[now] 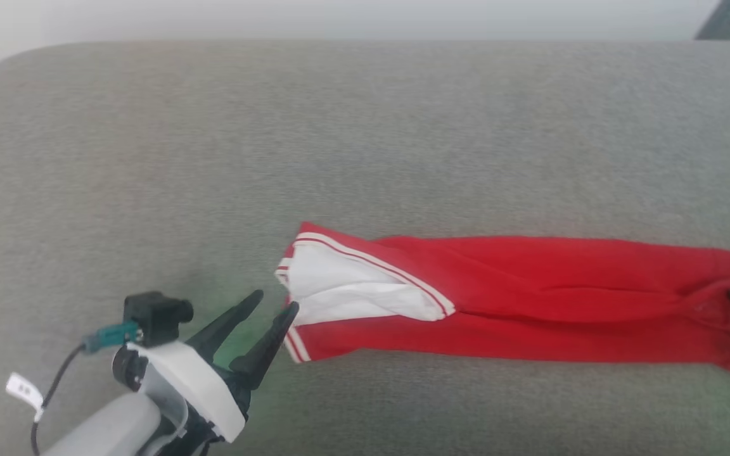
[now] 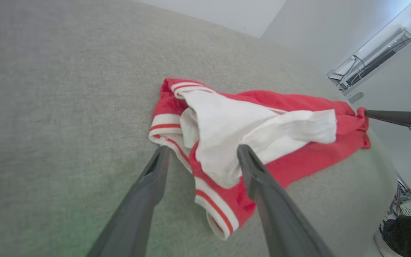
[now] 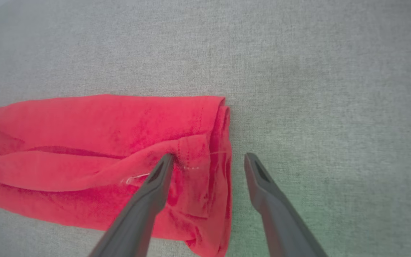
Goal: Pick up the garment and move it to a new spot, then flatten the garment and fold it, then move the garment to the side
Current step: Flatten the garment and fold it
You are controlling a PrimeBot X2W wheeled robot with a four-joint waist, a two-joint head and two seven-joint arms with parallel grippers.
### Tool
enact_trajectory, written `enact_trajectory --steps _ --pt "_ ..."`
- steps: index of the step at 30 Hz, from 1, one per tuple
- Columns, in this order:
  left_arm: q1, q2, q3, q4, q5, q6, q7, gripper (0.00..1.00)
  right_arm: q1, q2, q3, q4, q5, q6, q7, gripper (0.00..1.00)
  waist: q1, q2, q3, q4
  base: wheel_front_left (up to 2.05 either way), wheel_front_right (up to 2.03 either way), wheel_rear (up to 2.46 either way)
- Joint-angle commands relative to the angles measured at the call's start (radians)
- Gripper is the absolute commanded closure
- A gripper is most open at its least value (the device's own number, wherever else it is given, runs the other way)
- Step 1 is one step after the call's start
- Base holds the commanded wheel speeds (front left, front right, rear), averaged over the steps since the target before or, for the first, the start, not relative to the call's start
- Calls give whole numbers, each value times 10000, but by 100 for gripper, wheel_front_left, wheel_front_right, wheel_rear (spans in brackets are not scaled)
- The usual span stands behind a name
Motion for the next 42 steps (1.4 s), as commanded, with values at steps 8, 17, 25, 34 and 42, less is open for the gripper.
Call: enact_trajectory --steps 8,17,25,34,42 --pt "1969 -1680 3192 330 2634 -22 -44 0 -1 428 -457 1332 210 1 825 0 0 -1 -379 1132 0 0 0" --pt "3178 -3106 6166 -162 5698 -30 -45 0 -153 933 -766 2468 -205 0 1755 0 0 -1 -549 1578 0 0 0" --pt "3807 -3918 7712 -1198 8210 -29 -45 0 -378 1786 -709 2812 -1012 15 2736 0 0 -1 -547 1516 0 0 0" --pt "4007 -4051 8041 -1372 8758 -30 -46 0 -933 1902 -1499 2522 -1878 -8 2174 100 0 -1 -322 985 0 0 0" --pt "3781 -3984 8121 -1780 8857 -31 -44 0 -1618 1460 -3137 2954 -2638 -8 1300 100 0 -1 4 284 0 0 0"
